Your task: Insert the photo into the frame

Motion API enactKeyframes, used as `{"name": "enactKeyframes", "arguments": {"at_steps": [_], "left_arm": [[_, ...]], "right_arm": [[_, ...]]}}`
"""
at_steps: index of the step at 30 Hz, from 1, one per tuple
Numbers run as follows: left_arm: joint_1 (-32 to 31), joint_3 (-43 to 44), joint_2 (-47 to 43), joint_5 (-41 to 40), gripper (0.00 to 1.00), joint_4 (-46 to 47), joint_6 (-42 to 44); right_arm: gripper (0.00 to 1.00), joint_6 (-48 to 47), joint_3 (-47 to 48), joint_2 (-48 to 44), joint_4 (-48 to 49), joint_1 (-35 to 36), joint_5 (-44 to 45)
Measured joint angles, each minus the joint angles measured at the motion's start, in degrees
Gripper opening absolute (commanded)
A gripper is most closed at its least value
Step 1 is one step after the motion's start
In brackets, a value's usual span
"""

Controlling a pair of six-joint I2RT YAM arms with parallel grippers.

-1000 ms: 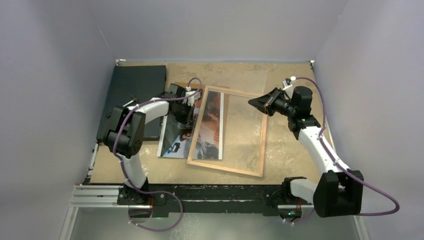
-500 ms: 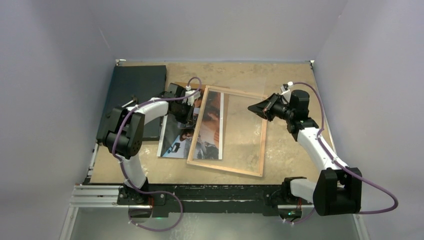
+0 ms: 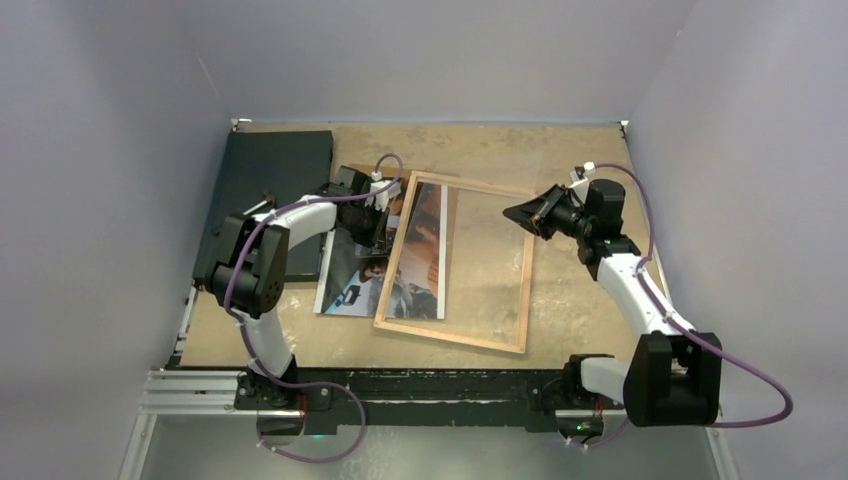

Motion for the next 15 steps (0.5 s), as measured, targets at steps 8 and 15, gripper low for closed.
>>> {"name": "enactKeyframes", "arguments": {"at_steps": [8, 15], "left_arm": [[0.0, 0.0, 0.0, 0.0, 0.00, 0.0, 0.0], [0.0, 0.0, 0.0, 0.0, 0.00, 0.0, 0.0]], "right_arm": [[0.00, -0.6, 0.0, 1.4, 0.6, -0.3, -0.1], [0.00, -1.4, -0.3, 1.4, 1.5, -2.9, -2.4]]}}
